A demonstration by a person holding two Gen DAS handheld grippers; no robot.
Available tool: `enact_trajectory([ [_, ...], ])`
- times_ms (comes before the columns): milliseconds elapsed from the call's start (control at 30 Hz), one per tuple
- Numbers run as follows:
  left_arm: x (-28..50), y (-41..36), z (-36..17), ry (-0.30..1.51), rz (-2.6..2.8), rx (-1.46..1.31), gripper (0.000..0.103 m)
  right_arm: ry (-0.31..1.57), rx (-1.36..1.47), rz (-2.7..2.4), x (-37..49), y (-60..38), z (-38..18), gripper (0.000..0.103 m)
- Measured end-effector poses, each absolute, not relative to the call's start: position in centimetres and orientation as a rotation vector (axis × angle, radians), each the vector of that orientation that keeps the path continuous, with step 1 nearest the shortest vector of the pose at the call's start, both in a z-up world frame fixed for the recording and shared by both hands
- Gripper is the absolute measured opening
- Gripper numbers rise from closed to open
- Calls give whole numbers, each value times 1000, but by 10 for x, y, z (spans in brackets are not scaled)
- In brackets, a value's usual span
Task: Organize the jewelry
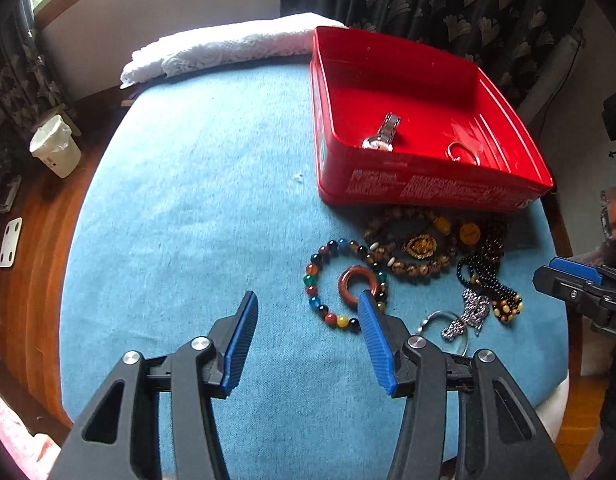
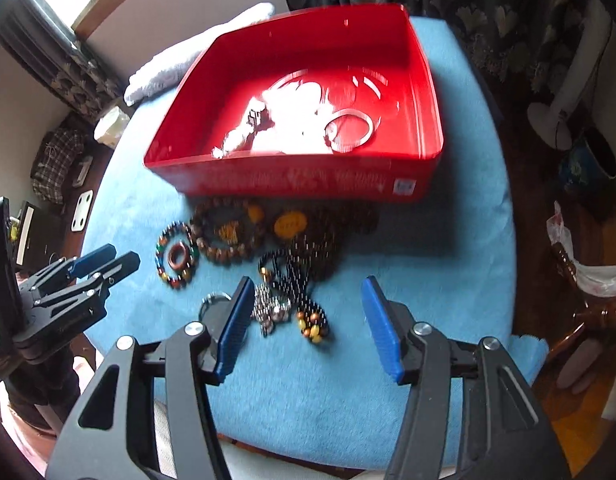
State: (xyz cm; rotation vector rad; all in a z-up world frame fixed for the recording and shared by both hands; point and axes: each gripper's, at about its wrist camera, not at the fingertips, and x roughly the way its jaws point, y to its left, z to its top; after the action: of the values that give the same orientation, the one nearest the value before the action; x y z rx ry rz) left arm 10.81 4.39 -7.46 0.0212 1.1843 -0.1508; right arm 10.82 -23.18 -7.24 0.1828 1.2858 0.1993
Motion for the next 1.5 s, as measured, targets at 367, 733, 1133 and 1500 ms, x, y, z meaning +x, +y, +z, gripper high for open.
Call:
enact_trajectory([
  [367,99,45,-95,1238,-150,19,51,1374,181,192,99,-234,-108,47],
  [733,101,40,-102,1254,-152,13,51,1367,130,221,112,-228,-111,34],
  [1133,102,43,-101,1253,-157,-4,53,1426,217,193,91,-245,-109,18],
  [1500,113,42,-108,1262,-162,-20,53,1432,239,191,84,-248,-109,19],
])
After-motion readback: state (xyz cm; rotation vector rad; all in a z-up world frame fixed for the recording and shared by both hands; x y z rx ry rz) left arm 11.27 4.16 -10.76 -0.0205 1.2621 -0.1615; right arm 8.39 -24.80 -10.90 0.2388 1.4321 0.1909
